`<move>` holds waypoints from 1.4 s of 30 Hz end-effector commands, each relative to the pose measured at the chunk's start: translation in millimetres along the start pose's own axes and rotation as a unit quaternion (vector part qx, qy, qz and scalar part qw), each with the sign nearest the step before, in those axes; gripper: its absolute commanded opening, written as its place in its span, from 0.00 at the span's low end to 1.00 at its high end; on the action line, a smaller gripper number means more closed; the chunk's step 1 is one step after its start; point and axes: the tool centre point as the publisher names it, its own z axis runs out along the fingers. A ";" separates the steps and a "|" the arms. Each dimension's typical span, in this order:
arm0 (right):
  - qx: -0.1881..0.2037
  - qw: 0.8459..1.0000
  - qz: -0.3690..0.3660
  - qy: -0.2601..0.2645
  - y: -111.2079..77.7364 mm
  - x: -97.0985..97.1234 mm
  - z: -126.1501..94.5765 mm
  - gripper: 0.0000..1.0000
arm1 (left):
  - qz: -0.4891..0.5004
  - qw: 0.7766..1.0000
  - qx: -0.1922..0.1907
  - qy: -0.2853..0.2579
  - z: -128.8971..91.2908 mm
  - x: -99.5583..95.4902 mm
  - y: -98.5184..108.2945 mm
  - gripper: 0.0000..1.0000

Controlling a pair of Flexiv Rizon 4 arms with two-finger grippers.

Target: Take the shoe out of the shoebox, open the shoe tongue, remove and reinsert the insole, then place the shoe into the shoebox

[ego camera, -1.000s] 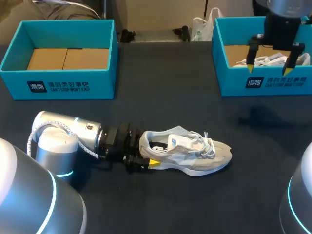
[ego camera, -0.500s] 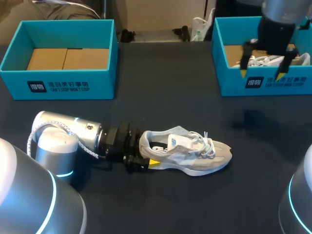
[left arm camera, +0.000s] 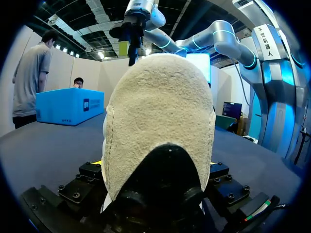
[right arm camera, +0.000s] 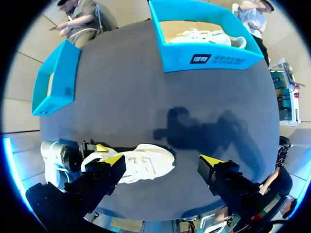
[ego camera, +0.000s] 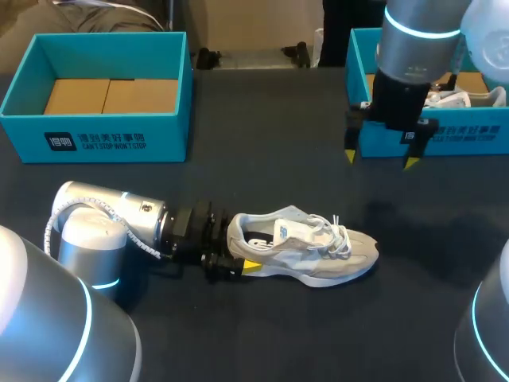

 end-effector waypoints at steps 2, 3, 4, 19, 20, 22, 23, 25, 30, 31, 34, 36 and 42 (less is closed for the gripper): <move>0.003 1.000 0.000 -0.002 3.3 3.3 0.9 1.00 | -0.001 1.000 -0.001 0.000 0.1 -0.7 -0.9 0.00; 0.003 1.000 0.000 -0.002 3.3 3.3 0.9 1.00 | -0.001 1.000 -0.001 0.000 0.1 -0.7 -0.9 0.00; 0.003 1.000 0.000 -0.002 3.3 3.3 0.9 1.00 | -0.001 1.000 -0.001 0.000 0.1 -0.7 -0.9 0.00; -0.003 0.999 -0.014 -0.045 -63.5 103.8 40.3 1.00 | -0.001 1.000 -0.001 0.000 0.1 -0.7 -0.9 0.00; -0.003 0.999 -0.013 -0.046 -69.1 110.3 40.7 1.00 | -0.001 1.000 -0.001 0.000 0.1 -0.7 -0.9 0.00; -0.006 0.998 -0.010 -0.054 -75.9 117.9 41.2 1.00 | -0.001 1.000 -0.001 0.000 0.1 -0.7 -0.9 0.00; -0.006 0.998 -0.013 -0.057 -80.1 122.4 41.8 1.00 | -0.001 1.000 -0.001 0.000 0.1 -0.7 -0.9 0.00; -0.008 0.997 -0.004 -0.080 -86.8 130.2 43.5 1.00 | -0.001 1.000 -0.001 0.000 0.1 -0.7 -0.9 0.00; -0.013 0.997 0.004 -0.071 -100.1 136.2 46.2 1.00 | -0.001 1.000 -0.001 0.000 0.1 -0.7 -0.9 0.00; -0.013 0.997 0.004 -0.071 -100.1 136.2 46.2 1.00 | -0.001 1.000 -0.001 0.000 0.1 -0.7 -0.9 0.00; -0.013 0.997 0.004 -0.071 -100.1 136.2 46.2 1.00 | -0.001 1.000 -0.001 0.000 0.1 -0.7 -0.9 0.00; -0.013 0.997 0.004 -0.071 -100.1 136.2 46.2 1.00 | -0.001 1.000 -0.001 0.000 0.1 -0.7 -0.9 0.00; -0.022 0.993 0.007 -0.116 -99.2 147.4 62.6 1.00 | -0.001 1.000 -0.001 0.000 0.1 -0.7 -0.9 0.00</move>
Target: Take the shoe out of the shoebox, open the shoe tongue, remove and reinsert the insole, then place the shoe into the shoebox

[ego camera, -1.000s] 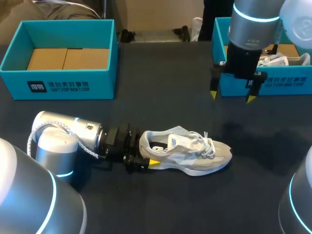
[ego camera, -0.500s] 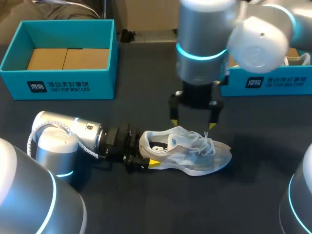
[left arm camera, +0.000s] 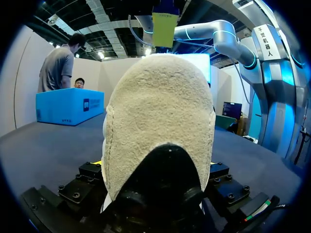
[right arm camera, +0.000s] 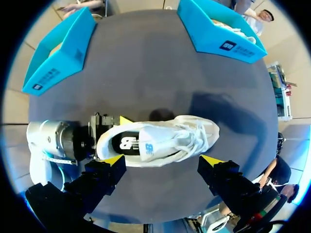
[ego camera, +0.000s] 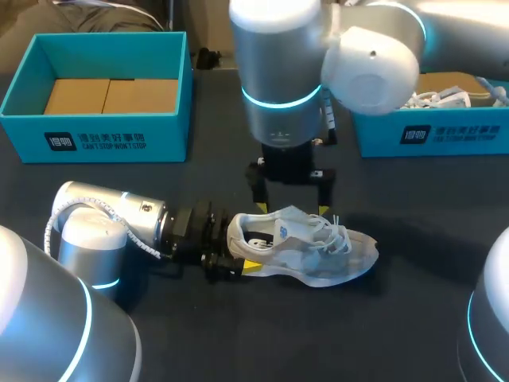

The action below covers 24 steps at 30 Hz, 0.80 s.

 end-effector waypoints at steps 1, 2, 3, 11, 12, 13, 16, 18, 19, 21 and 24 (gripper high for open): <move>-0.007 0.998 0.024 -0.062 -7.2 22.9 15.6 1.00 | -0.001 1.000 -0.001 0.000 0.1 -0.6 -0.8 0.00; -0.009 0.998 0.016 -0.065 -7.4 25.4 18.2 1.00 | -0.001 1.000 -0.001 0.000 0.1 -0.6 -0.8 0.00; -0.012 0.998 0.012 -0.064 -8.1 27.2 19.1 1.00 | -0.001 1.000 -0.001 0.000 0.1 -0.6 -0.8 0.00; -0.037 0.997 0.011 -0.064 -17.1 29.8 27.1 1.00 | -0.001 1.000 -0.001 0.000 0.1 -0.6 -0.8 0.00; -0.035 0.997 0.011 -0.065 -16.7 29.5 29.5 1.00 | -0.001 1.000 -0.001 0.000 0.1 -0.6 -0.8 0.00; -0.033 0.997 0.013 -0.066 -16.5 29.3 31.5 1.00 | -0.001 1.000 -0.001 0.000 0.1 -0.6 -0.8 0.00; -0.035 0.996 0.020 -0.081 -17.5 31.1 35.9 1.00 | -0.001 1.000 -0.001 0.000 0.1 -0.6 -0.8 0.00; -0.041 0.995 0.021 -0.093 -18.2 32.9 38.3 1.00 | -0.001 1.000 -0.001 0.000 0.1 -0.6 -0.8 0.00; -0.044 0.994 0.020 -0.093 -18.9 33.8 39.2 1.00 | -0.001 1.000 -0.001 0.000 0.1 -0.6 -0.8 0.00; -0.048 0.993 0.026 -0.103 -20.0 35.4 41.1 1.00 | -0.001 1.000 -0.001 0.000 0.1 -0.6 -0.8 0.00; -0.050 0.992 0.033 -0.114 -20.3 36.9 45.4 1.00 | -0.001 1.000 -0.001 0.000 0.1 -0.6 -0.8 0.00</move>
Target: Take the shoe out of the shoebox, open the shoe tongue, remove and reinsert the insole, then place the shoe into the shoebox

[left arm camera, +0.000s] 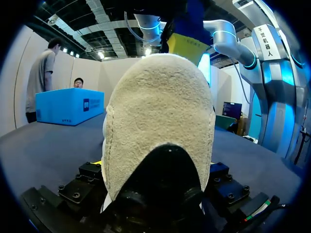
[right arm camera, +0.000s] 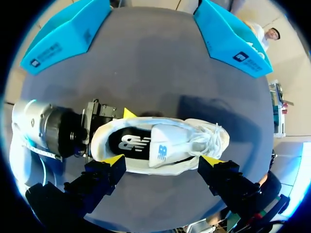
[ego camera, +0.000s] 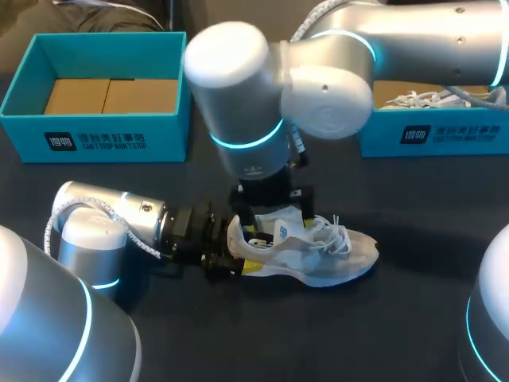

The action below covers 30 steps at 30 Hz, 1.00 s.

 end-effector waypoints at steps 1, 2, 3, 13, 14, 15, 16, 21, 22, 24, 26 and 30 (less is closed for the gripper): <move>-0.012 0.992 0.101 -0.079 -8.4 13.7 7.5 1.00 | -0.001 1.000 -0.001 0.000 0.1 -0.7 -0.8 0.00; -0.009 0.991 0.106 -0.083 -8.1 13.6 8.7 1.00 | -0.001 1.000 -0.001 0.000 0.1 -0.7 -0.8 0.00; -0.008 0.989 0.116 -0.094 -7.4 13.3 10.9 1.00 | -0.001 1.000 -0.001 0.000 0.1 -0.7 -0.8 0.00; -0.010 0.986 0.134 -0.101 -1.4 4.7 26.2 1.00 | -0.001 1.000 -0.001 0.000 0.1 -0.7 -0.8 0.00; -0.010 0.985 0.139 -0.103 -0.6 3.3 27.8 1.00 | -0.001 1.000 -0.001 0.000 0.1 -0.7 -0.8 0.00; -0.010 0.984 0.141 -0.105 0.1 1.9 29.2 1.00 | -0.001 1.000 -0.001 0.000 0.1 -0.7 -0.8 0.00; -0.010 0.984 0.142 -0.103 0.7 0.6 30.4 1.00 | -0.001 1.000 -0.001 0.000 0.1 -0.7 -0.8 0.00; -0.013 0.982 0.153 -0.107 2.5 -4.0 36.2 1.00 | -0.001 1.000 -0.001 0.000 0.1 -0.7 -0.8 0.00; -0.014 0.981 0.157 -0.110 3.0 -4.3 37.9 1.00 | -0.001 1.000 -0.001 0.000 0.1 -0.7 -0.8 0.00; -0.016 0.980 0.161 -0.114 3.8 -4.3 41.9 1.00 | -0.001 1.000 -0.001 0.000 0.1 -0.7 -0.8 0.00; -0.017 0.980 0.163 -0.111 4.1 -4.5 45.2 1.00 | -0.001 1.000 -0.001 0.000 0.1 -0.7 -0.8 0.00; -0.013 0.979 0.170 -0.111 4.9 -8.4 51.4 1.00 | -0.001 1.000 -0.001 0.000 0.1 -0.7 -0.8 0.00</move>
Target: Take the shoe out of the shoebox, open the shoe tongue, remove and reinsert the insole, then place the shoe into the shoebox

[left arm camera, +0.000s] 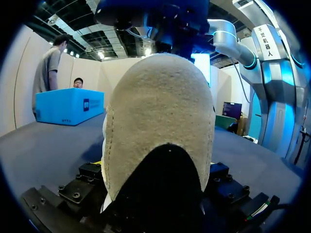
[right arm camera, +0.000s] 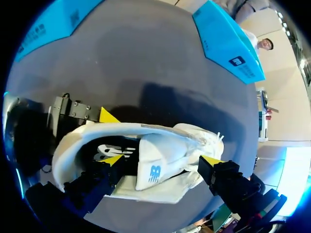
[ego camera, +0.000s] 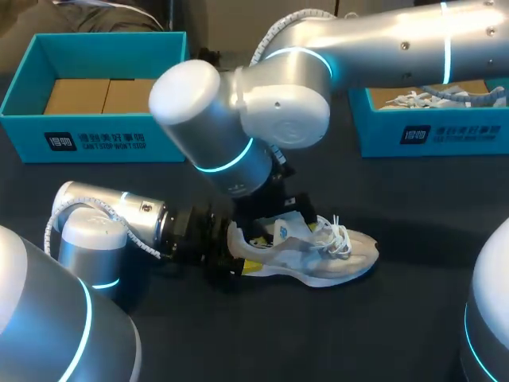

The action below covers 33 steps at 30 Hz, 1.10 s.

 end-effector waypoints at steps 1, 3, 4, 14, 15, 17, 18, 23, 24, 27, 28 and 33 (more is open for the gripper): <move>0.000 0.981 0.195 -0.010 -4.0 4.7 7.4 1.00 | -0.001 1.000 -0.001 0.000 0.0 -0.7 -0.8 0.00; 0.001 0.980 0.198 -0.010 -4.2 2.8 9.4 1.00 | -0.001 1.000 -0.001 0.000 0.0 -0.7 -0.8 0.00; 0.001 0.979 0.201 -0.009 -4.9 1.4 9.7 1.00 | -0.001 1.000 -0.001 0.000 0.0 -0.7 -0.8 0.00; -0.008 0.974 0.227 -0.018 -10.8 -14.6 6.4 1.00 | -0.001 1.000 -0.001 0.000 0.0 -0.7 -0.8 0.00; -0.009 0.973 0.229 -0.018 -11.2 -15.7 6.2 1.00 | -0.001 1.000 -0.001 0.000 0.0 -0.7 -0.8 0.00; -0.010 0.972 0.232 -0.018 -11.4 -17.6 6.5 1.00 | -0.001 1.000 -0.001 0.000 0.0 -0.7 -0.8 0.00; -0.010 0.972 0.233 -0.017 -11.4 -18.6 6.7 1.00 | -0.001 1.000 -0.001 0.000 0.0 -0.7 -0.8 0.00; -0.013 0.972 0.235 -0.014 -11.3 -22.2 6.4 1.00 | -0.001 1.000 -0.001 0.000 0.0 -0.7 -0.8 0.00; -0.014 0.972 0.235 -0.013 -11.4 -23.2 5.6 1.00 | -0.001 1.000 -0.001 0.000 0.0 -0.7 -0.8 0.00; -0.019 0.972 0.236 -0.008 -12.2 -26.6 2.3 1.00 | -0.001 1.000 -0.001 0.000 0.0 -0.7 -0.8 0.00; -0.020 0.971 0.236 -0.007 -12.5 -28.1 1.3 1.00 | -0.001 1.000 -0.001 0.000 0.0 -0.7 -0.8 0.00; -0.022 0.970 0.241 -0.003 -13.5 -34.0 -3.9 1.00 | -0.001 1.000 -0.001 0.000 0.0 -0.7 -0.8 0.00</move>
